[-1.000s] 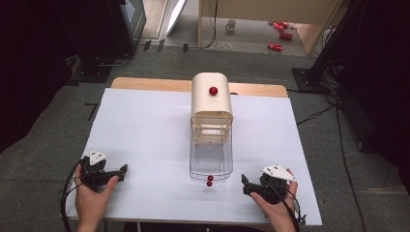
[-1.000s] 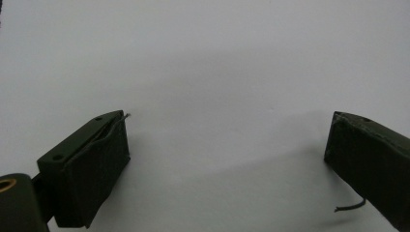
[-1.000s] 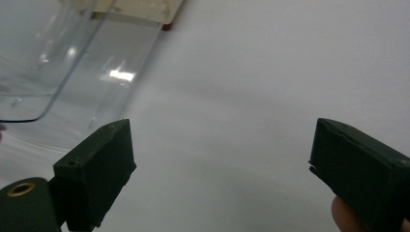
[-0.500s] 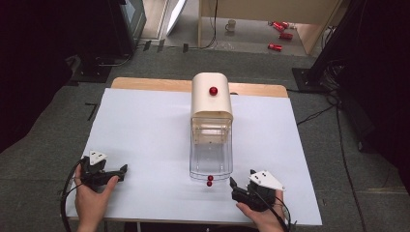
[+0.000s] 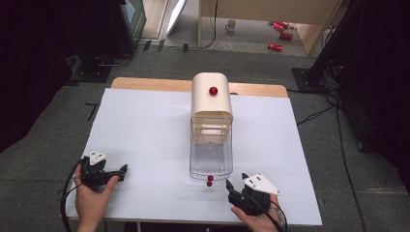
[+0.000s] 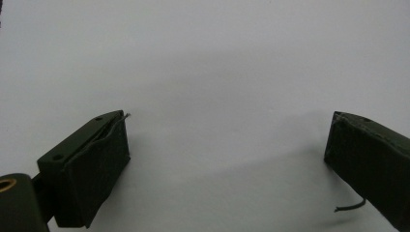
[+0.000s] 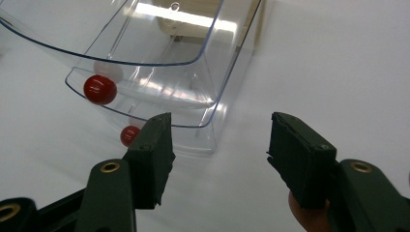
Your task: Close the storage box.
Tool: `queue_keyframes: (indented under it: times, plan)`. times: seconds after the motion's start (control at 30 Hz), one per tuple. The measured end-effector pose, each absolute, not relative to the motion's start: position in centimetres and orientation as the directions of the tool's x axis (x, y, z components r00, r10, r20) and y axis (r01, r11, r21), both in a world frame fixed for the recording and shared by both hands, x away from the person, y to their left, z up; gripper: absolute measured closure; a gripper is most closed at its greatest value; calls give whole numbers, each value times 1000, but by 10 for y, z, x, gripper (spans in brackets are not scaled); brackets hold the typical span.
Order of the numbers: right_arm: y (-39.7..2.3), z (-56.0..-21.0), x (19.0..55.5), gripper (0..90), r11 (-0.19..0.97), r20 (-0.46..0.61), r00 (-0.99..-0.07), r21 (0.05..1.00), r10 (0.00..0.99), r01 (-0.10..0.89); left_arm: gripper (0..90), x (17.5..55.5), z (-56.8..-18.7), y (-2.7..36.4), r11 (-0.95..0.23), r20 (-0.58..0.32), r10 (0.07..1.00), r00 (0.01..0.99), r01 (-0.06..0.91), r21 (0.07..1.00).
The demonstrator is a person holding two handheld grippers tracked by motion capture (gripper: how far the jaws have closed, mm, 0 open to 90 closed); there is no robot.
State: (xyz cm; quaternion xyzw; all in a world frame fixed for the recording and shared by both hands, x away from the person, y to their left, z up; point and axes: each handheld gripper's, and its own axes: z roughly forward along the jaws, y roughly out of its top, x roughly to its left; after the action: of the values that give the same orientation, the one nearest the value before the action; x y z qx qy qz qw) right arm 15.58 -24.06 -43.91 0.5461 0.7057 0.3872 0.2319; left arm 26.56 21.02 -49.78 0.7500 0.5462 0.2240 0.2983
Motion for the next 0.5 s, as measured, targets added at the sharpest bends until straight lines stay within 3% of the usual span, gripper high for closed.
queue_keyframes:
  times: [0.27,0.5]
  plan:
    - [-228,-436,152,435,115,80,-294,800,953,589,20,266,-498,210,-226,10,953,304,686,692]
    - [-209,-438,146,451,179,43,-361,811,931,556,20,265,-498,210,-225,9,953,304,685,693]
